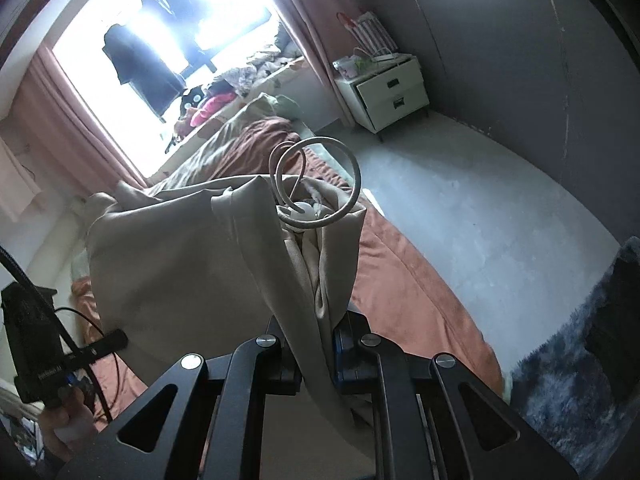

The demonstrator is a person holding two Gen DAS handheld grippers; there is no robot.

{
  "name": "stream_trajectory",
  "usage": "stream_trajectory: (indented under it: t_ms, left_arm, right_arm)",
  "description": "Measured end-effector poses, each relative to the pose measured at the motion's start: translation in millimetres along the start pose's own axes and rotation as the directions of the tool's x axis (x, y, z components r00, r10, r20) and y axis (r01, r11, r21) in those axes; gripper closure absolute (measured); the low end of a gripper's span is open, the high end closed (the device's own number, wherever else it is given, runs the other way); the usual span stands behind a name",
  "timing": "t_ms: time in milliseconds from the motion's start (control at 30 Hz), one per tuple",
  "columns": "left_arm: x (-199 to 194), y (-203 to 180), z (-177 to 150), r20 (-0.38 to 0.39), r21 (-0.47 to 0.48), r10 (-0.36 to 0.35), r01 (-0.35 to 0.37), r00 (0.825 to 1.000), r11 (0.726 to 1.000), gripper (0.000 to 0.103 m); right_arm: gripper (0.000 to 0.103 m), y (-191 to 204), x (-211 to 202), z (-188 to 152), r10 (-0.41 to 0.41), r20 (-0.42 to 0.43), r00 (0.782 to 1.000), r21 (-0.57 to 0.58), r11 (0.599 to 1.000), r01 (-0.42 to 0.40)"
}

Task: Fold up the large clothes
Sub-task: 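Lift the folded jacket with both grippers and carry it toward the bed corner, then lower the folded jacket onto the bed corner and open both grippers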

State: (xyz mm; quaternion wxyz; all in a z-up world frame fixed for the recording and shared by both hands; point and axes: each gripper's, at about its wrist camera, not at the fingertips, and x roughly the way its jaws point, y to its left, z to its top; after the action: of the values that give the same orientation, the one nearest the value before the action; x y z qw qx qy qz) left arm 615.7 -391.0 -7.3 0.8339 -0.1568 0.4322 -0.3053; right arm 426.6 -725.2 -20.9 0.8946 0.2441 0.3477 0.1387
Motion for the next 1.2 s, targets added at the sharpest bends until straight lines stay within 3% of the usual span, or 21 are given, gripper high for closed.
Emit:
stream_trajectory:
  t_ms: [233, 467, 567, 633, 667, 833, 1033, 1200]
  left_arm:
    - [53, 53, 23, -0.042, -0.013, 0.040, -0.041, 0.998, 0.999, 0.095]
    - [108, 115, 22, -0.108, -0.071, 0.073, -0.081, 0.991, 0.994, 0.095]
    - [131, 135, 9, -0.175, -0.057, 0.174, -0.186, 0.969, 0.981, 0.089]
    - [139, 146, -1, -0.212, -0.090, 0.092, -0.114, 0.973, 0.989, 0.080]
    - [141, 149, -8, -0.233, -0.090, 0.064, -0.087, 0.970, 0.992, 0.070]
    - [129, 144, -25, -0.216, -0.055, 0.078, -0.092, 0.973, 0.994, 0.055]
    - [122, 129, -54, -0.256, -0.075, 0.038, -0.059, 0.966, 0.995, 0.055]
    - [120, 116, -78, -0.289, -0.068, 0.038, -0.060, 0.956, 0.996, 0.055]
  right_arm:
    - [0.095, 11, 72, 29, -0.077, -0.069, 0.995, 0.017, 0.997, 0.078]
    - [0.088, 11, 147, 41, -0.148, -0.140, 0.979, 0.056, 0.986, 0.157]
    - [0.065, 9, 175, 42, -0.216, -0.154, 0.964, 0.057, 0.972, 0.227]
    - [0.043, 4, 181, 43, -0.258, -0.162, 0.952, 0.083, 0.958, 0.274]
    - [0.040, 3, 179, 42, -0.266, -0.162, 0.950, 0.096, 0.954, 0.283]
    - [0.037, -4, 132, 37, -0.315, -0.129, 0.940, 0.155, 0.930, 0.333]
    - [0.037, -14, 60, -4, -0.313, -0.102, 0.944, 0.199, 0.924, 0.328]
    - [0.037, -20, 23, -45, -0.294, -0.076, 0.953, 0.244, 0.921, 0.304]
